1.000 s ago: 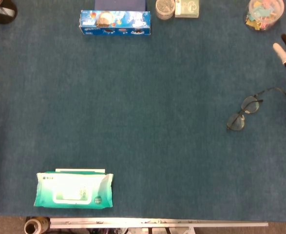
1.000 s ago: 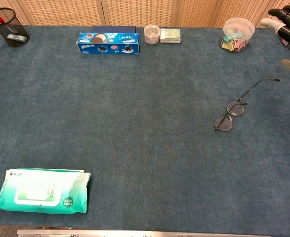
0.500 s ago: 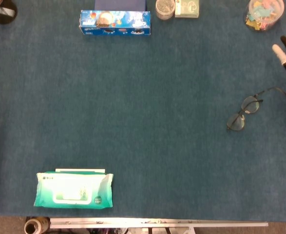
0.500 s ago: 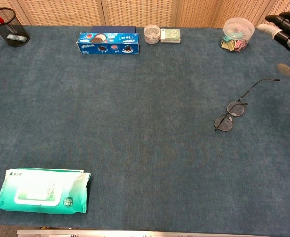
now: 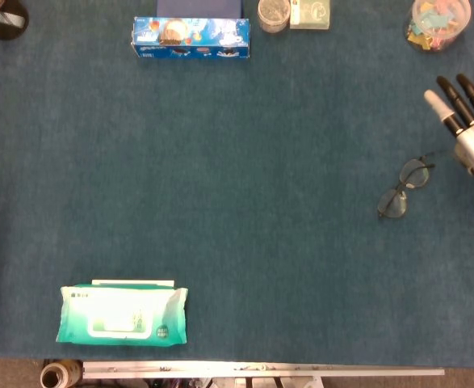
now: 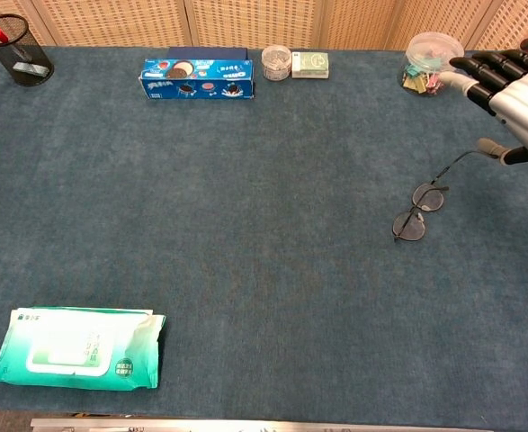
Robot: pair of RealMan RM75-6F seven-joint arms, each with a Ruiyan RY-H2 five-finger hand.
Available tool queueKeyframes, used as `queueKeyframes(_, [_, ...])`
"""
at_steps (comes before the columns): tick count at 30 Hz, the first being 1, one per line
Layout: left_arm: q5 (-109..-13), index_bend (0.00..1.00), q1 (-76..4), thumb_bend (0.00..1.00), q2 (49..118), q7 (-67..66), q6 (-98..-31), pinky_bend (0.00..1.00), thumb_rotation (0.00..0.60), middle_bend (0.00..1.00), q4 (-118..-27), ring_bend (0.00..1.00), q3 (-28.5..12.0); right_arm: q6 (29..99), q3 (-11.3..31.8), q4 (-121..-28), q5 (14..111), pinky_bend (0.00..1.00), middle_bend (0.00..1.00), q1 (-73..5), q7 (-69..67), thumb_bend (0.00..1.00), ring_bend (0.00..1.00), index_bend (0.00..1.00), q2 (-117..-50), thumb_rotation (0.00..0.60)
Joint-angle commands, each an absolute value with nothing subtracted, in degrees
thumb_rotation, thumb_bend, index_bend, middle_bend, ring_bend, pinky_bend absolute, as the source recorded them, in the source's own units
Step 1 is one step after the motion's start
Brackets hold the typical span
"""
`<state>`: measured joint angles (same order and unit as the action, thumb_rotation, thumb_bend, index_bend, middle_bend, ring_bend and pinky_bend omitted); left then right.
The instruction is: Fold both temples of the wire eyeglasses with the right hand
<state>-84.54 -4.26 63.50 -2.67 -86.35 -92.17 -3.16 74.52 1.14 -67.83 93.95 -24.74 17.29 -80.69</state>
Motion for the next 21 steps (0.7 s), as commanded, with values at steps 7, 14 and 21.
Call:
queueKeyframes(7, [-84.56,0.49,-4.22,0.67,63.43,-2.58,-86.40,0.71,0.600,0.50,-92.21,0.54,-3.16,73.17,0.60,-66.58,94.27,0.12,0.04,-25.33,16.75,0.30,0.00,0.00,-82.44,0.600])
queueKeyframes(14, [-84.62,0.49,-4.11,0.67,63.33,-2.35,-86.63,0.71,0.600,0.50,-92.23,0.54,-3.20,72.54,0.01,-65.13,94.65,0.12,0.04,-25.56,16.22,0.30,0.00,0.00,-83.80,0.600])
queueKeyframes(21, [-84.68,0.49,-4.05,0.67,63.25,-2.24,-86.74,0.71,0.600,0.50,-92.23,0.54,-3.20,72.73,-0.24,-65.10,94.72,0.12,0.04,-25.38,15.83,0.30,0.00,0.00,-83.75,0.600])
